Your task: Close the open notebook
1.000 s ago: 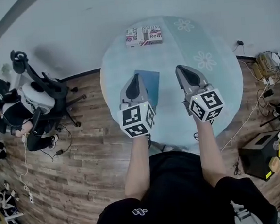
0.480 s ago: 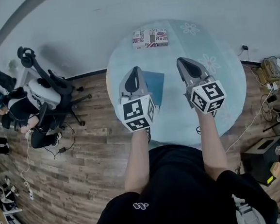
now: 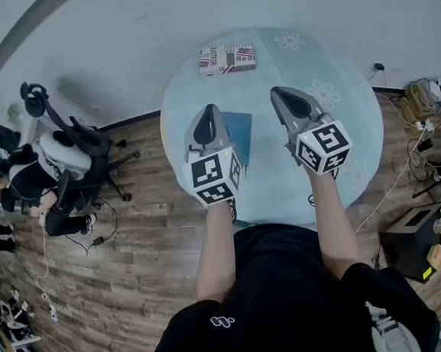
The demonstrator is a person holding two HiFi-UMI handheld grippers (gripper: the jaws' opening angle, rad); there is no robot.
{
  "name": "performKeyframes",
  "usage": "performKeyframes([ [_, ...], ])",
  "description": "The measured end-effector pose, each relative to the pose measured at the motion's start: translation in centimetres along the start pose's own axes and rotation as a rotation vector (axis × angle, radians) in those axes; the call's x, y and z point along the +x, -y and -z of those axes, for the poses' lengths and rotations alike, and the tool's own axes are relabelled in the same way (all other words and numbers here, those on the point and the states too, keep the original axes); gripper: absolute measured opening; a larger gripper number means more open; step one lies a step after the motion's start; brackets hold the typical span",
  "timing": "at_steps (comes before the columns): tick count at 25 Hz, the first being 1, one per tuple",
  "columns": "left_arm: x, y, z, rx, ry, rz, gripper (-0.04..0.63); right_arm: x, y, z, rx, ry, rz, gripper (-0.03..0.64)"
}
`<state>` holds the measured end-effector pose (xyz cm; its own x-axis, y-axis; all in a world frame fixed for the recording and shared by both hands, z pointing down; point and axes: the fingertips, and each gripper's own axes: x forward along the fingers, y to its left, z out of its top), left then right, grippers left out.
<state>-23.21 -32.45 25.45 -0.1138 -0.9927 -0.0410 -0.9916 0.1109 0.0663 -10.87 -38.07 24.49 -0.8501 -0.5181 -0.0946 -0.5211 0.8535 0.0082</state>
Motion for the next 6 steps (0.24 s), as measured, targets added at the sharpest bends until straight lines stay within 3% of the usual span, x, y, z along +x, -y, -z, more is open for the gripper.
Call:
performKeyframes([
  [6, 1.2, 0.0, 0.2, -0.006, -0.007, 0.007, 0.003, 0.8, 0.5, 0.2, -0.010, -0.006, -0.007, 0.011],
])
